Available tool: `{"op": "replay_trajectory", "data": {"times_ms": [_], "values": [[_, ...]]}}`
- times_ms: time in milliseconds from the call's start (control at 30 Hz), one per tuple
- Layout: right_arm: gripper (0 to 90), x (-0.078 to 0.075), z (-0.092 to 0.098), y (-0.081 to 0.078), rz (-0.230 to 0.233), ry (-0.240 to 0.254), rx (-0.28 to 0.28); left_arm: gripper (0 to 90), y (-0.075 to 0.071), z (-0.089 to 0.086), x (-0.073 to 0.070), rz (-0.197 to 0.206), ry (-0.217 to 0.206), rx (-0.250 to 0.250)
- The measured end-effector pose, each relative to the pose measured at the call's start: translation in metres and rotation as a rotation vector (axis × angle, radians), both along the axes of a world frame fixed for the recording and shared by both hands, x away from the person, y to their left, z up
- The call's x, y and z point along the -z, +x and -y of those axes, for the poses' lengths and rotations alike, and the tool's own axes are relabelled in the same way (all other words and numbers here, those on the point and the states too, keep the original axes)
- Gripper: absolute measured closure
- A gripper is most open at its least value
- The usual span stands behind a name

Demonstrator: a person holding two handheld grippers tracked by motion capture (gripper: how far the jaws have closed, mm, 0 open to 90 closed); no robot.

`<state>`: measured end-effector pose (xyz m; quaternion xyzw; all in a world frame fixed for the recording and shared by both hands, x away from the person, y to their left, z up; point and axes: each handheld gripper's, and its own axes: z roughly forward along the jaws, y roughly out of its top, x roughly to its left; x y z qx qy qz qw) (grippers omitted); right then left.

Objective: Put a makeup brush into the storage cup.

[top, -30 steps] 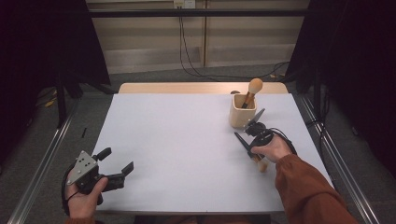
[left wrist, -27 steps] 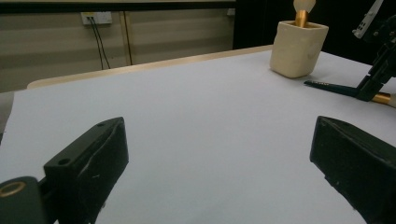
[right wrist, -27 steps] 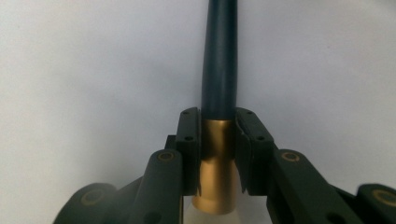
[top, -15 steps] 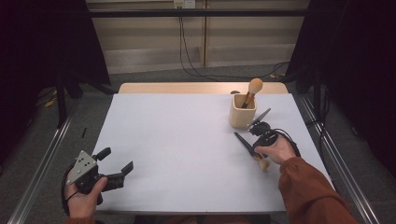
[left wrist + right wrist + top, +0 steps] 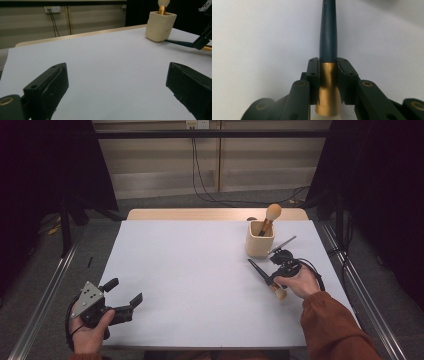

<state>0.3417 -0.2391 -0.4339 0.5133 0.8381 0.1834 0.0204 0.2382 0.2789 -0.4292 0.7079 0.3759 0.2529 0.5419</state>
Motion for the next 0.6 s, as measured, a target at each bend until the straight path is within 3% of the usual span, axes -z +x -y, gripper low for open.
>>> {"op": "replay_trajectory", "data": {"times_ms": [367,600], "values": [[74.0,-0.003,0.009,-0.009,0.104,0.1,0.012,4.2,0.0,0.0,0.0,0.0,-0.004,-0.001],[73.9,-0.009,0.012,-0.014,0.194,0.191,-0.019,4.1,0.0,0.0,0.0,0.0,-0.004,-0.001]]}}
